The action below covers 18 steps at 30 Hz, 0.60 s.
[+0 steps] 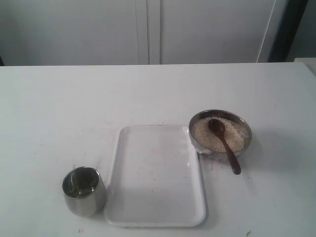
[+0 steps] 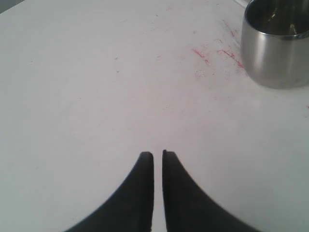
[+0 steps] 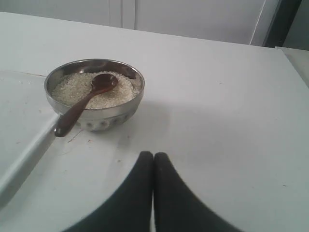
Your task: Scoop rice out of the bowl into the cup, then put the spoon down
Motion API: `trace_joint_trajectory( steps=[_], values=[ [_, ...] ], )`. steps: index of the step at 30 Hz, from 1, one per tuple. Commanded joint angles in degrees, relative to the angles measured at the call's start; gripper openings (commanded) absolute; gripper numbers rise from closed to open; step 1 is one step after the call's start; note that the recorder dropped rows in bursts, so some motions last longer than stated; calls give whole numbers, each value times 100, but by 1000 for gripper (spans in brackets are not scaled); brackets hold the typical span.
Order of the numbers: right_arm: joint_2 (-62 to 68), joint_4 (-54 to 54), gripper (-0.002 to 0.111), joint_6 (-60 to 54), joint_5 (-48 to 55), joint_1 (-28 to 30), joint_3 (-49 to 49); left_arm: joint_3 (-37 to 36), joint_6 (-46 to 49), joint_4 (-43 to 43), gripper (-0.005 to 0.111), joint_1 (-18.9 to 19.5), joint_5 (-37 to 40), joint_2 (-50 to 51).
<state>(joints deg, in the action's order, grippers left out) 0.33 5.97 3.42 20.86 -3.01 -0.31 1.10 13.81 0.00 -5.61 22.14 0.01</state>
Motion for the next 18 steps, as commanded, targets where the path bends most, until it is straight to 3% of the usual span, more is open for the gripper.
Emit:
trace_joint_trajectory(
  steps=[1, 14, 18],
  values=[
    [-33, 2, 0, 0, -90, 20, 31, -52, -33, -32, 14, -31, 274, -1],
    [-33, 83, 0, -211, -136, 20, 31, -52, -33, -32, 14, -31, 274, -1],
    [-33, 147, 0, -223, -1054, 20, 31, -52, -33, -32, 14, -31, 274, -1]
  ],
)
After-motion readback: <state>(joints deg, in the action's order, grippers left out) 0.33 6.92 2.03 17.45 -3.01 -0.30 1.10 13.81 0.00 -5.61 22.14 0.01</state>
